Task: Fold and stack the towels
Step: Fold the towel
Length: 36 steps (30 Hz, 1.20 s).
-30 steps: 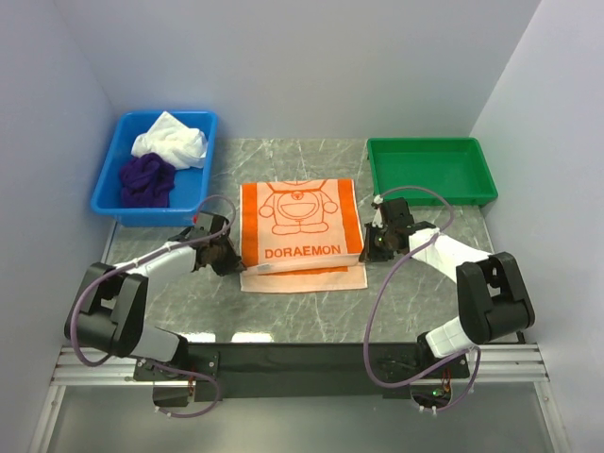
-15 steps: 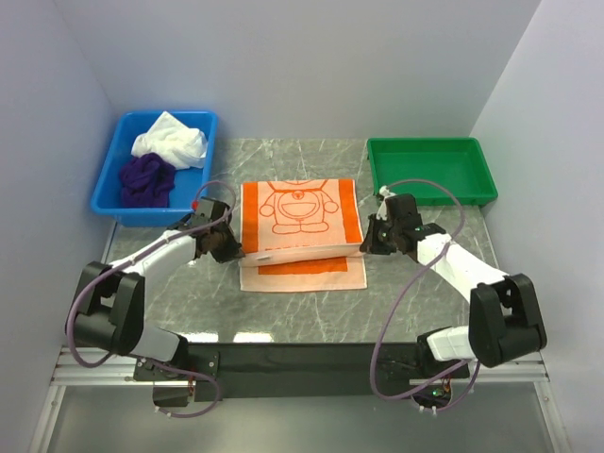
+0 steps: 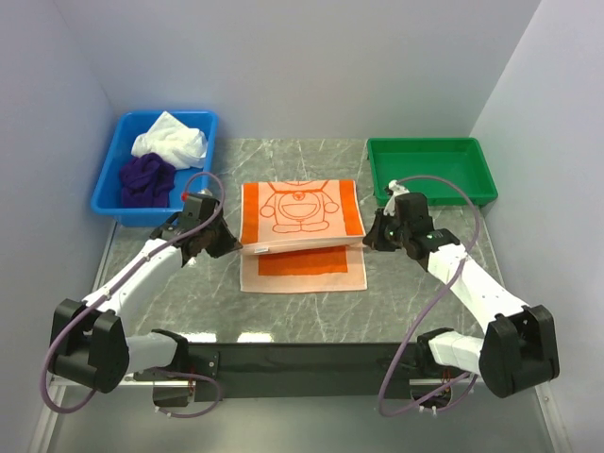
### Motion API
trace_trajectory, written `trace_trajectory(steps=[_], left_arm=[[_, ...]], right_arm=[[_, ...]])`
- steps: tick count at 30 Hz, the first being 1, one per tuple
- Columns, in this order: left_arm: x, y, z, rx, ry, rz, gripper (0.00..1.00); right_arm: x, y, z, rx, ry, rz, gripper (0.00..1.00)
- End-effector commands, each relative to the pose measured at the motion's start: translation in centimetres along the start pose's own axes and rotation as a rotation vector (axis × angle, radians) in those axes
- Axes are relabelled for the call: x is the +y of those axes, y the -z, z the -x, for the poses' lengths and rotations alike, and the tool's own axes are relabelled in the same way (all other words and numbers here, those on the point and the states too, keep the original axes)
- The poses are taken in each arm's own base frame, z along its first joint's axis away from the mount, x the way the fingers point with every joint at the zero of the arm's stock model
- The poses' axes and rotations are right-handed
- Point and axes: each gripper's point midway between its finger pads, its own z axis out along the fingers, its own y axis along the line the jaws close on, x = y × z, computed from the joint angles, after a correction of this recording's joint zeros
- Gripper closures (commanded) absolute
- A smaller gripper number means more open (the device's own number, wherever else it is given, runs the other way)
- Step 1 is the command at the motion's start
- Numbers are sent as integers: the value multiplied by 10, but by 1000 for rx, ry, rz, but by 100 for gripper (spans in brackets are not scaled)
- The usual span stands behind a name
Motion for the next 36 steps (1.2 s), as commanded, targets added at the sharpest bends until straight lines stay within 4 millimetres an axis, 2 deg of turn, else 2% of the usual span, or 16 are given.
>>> trace_trajectory(steps=[1,6,10,17,25,29,36], left_arm=[[31,6,4,-33,-23,119,99],[42,2,-12,0,-17,130,99],[42,6,-11,-17,-18,124,99],[30,15,8,-60,-31,127,99],[20,35,16,-94,-33,94,99],[25,33,9,-80,-28,93,99],[50,12,-24,-2,-15,117,99]], right_arm=[[-33,7,-3,-24,-9,-146,100],[-36,3,-22,10,-26,-135,100],[-37,4,-24,1,-27,-138,100],[-35,16,1,-65,-11,-162,100],[-30,34,10,-112,-6,-156,100],[-31,32,-1,-92,-16,-148,100],[-38,19,-32,-30,-56,-144,100]])
